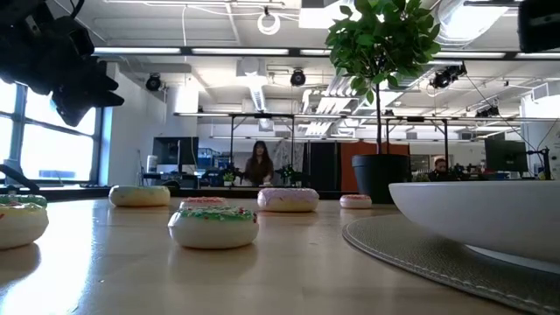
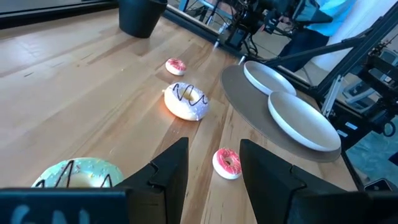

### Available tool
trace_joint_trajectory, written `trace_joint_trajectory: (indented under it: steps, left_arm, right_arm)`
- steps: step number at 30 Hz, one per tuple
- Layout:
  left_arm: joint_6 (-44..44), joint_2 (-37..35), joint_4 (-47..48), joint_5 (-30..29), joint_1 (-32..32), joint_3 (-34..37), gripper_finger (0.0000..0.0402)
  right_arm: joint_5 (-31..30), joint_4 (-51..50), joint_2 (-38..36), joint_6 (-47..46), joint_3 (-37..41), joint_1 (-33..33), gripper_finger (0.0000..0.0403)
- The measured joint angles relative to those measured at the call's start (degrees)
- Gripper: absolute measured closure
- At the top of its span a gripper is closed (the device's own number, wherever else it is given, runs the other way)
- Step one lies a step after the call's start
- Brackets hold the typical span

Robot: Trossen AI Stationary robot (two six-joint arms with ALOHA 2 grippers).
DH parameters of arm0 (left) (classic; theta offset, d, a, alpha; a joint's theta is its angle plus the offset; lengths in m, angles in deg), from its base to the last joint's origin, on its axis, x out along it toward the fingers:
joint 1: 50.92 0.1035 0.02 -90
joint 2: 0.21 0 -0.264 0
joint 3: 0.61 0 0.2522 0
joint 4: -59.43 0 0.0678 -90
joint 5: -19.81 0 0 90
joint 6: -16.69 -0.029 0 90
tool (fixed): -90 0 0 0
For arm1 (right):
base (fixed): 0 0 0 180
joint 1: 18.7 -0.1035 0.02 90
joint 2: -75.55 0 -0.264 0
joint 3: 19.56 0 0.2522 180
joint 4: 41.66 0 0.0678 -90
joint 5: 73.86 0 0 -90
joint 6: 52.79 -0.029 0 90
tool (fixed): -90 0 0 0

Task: Pick & Place donuts
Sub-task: Put the top small pink donut into the right white plate

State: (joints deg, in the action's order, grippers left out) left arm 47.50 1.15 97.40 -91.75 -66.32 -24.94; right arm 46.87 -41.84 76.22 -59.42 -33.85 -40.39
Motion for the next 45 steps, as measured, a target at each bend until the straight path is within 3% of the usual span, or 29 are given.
trace_joint_trajectory:
  steps: [4, 14, 20, 23, 28, 30, 37, 45]
  left_arm:
    - [0.0, 0.0, 0.0, -0.1, 0.0, 0.0, 0.0259]
    - [0.0, 0.0, -0.1, -2.0, 0.0, 0.0, 0.0259]
    - [0.0, 0.0, -0.1, -2.1, 0.0, 0.0, 0.0259]
    - [0.0, 0.0, -0.3, -2.2, 0.0, 0.0, 0.0259]
    - [0.0, 0.0, -0.6, -3.8, 0.0, 0.0, 0.0259]
    - [0.0, 0.0, -0.6, -5.8, 0.0, 0.0, 0.0259]
    - [0.0, 0.0, -1.7, -9.5, 0.0, 0.0, 0.0259]
    - [-8.8, 0.0, -12.2, -9.6, 0.0, 0.0, 0.0259]
  right_arm:
    - [-4.9, 1.1, 0.0, 0.6, 0.0, 0.0, 0.0272]
    - [-8.7, 1.4, 0.0, 0.3, 0.0, 0.0, 0.0272]
    - [-16.3, 1.5, 0.0, 0.7, 0.0, 0.0, 0.0272]
    - [-25.3, 1.4, 0.0, 3.0, 0.0, 0.0, 0.0272]
    - [-46.8, 0.9, 0.1, 7.4, 0.0, 0.0, 0.0272]
    - [-54.1, -0.8, 1.1, 5.3, 0.0, 0.0, 0.0272]
    - [-62.0, -0.9, 11.7, -0.8, -2.1, 2.2, 0.0272]
    - [-57.1, -0.9, 36.9, -9.1, -9.6, 9.6, 0.0272]
